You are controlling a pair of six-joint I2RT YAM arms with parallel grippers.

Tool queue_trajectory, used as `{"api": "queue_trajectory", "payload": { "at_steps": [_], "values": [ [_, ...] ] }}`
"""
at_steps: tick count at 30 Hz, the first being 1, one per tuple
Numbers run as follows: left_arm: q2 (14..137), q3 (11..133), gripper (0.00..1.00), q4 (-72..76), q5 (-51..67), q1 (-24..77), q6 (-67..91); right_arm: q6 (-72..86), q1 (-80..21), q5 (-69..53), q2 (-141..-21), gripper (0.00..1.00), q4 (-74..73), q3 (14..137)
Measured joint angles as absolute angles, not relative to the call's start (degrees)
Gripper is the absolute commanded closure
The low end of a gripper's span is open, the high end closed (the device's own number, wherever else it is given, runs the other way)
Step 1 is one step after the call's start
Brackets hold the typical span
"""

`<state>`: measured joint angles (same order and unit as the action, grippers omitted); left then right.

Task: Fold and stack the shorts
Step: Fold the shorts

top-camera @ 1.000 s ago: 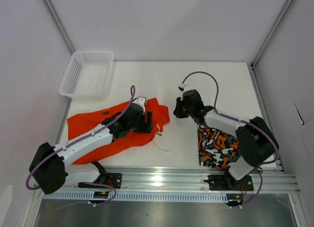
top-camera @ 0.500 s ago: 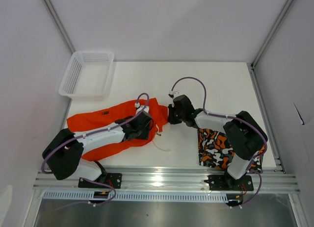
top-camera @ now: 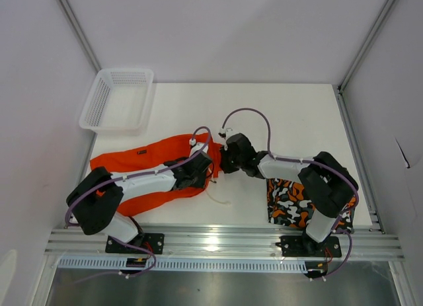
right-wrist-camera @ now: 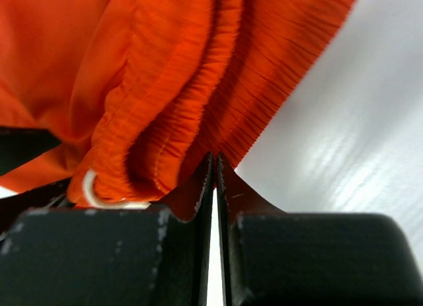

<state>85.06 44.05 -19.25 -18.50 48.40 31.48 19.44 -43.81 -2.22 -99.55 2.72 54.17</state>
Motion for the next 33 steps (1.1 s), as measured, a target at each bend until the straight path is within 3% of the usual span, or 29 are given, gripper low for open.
{"api": "queue_trajectory", "payload": {
  "at_steps": [26,33],
  "values": [
    [83.5,43.16,0.59,-11.6,-16.03,49.5,31.31,29.91,-44.25,-7.68,-100.36,0.94,12.51,47.24],
    [81.36,43.24,0.5,-14.28,-16.45,49.56,31.4,31.99,-42.35,-8.95,-100.71,0.65,13.63,46.74]
  ]
}}
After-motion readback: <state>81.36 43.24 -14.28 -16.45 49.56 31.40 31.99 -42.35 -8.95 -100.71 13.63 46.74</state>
